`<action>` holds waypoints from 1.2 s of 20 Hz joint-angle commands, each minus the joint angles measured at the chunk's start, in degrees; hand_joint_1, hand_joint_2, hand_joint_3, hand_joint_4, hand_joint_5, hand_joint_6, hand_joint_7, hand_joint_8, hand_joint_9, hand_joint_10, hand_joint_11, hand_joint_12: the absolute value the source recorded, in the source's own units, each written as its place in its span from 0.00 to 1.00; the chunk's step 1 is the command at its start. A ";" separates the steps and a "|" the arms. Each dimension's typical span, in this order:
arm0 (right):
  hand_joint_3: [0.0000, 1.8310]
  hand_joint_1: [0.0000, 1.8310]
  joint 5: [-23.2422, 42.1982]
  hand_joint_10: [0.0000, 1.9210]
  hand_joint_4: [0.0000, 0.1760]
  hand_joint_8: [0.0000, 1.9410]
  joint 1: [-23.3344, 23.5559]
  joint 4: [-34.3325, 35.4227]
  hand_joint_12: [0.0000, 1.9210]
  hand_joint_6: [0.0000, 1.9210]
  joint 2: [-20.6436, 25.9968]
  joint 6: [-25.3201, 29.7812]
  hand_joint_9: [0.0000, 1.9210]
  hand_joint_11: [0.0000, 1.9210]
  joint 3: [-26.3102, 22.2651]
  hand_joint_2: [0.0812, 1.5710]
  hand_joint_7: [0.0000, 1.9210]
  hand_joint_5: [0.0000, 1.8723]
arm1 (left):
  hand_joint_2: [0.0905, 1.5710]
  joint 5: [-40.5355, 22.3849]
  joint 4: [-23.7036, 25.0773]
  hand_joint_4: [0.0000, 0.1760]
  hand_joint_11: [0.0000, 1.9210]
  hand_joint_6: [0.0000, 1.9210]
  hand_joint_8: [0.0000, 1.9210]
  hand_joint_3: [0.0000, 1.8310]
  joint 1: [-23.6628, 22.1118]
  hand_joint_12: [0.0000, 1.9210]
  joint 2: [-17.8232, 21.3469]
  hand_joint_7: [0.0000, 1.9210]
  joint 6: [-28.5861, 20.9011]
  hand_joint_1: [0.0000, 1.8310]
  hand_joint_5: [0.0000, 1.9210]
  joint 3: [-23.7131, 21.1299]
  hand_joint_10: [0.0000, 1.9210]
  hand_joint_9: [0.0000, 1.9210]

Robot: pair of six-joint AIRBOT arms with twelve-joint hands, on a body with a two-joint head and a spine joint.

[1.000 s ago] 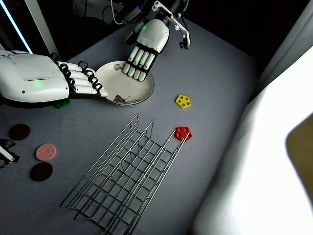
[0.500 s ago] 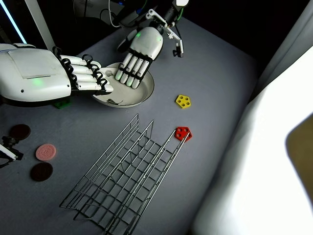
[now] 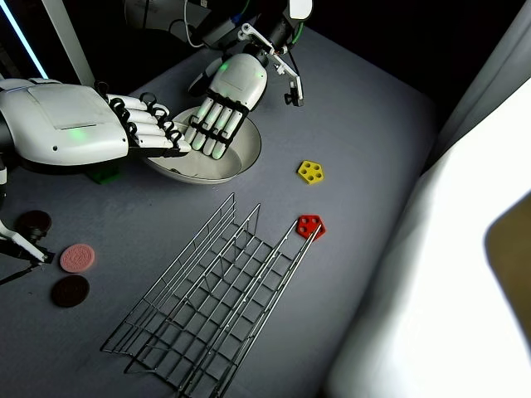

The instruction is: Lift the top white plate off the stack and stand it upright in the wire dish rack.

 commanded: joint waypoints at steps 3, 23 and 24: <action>0.00 0.47 2.85 0.00 0.00 0.00 0.19 3.43 0.00 0.00 0.06 0.03 0.10 0.11 -0.16 0.61 0.09 0.06 | 0.62 -0.51 0.26 0.00 0.06 0.00 0.00 0.00 -0.33 0.01 -0.91 0.05 0.14 0.01 0.04 -0.22 0.00 0.05; 0.00 0.67 -0.64 0.00 0.00 0.00 -1.66 3.50 0.01 0.00 -2.92 -0.15 0.10 0.13 0.28 0.62 0.09 0.11 | 0.62 -0.57 -0.53 0.00 0.05 0.00 0.00 0.00 -0.32 0.01 -1.15 0.05 0.16 0.00 0.04 0.63 0.00 0.05; 0.00 0.67 -0.85 0.00 0.00 0.00 -1.65 3.67 0.00 0.00 -3.14 -0.14 0.09 0.13 0.51 0.62 0.09 0.11 | 0.62 -0.58 -0.54 0.00 0.06 0.00 0.00 0.00 -0.37 0.01 -1.17 0.05 0.16 0.00 0.04 0.70 0.00 0.05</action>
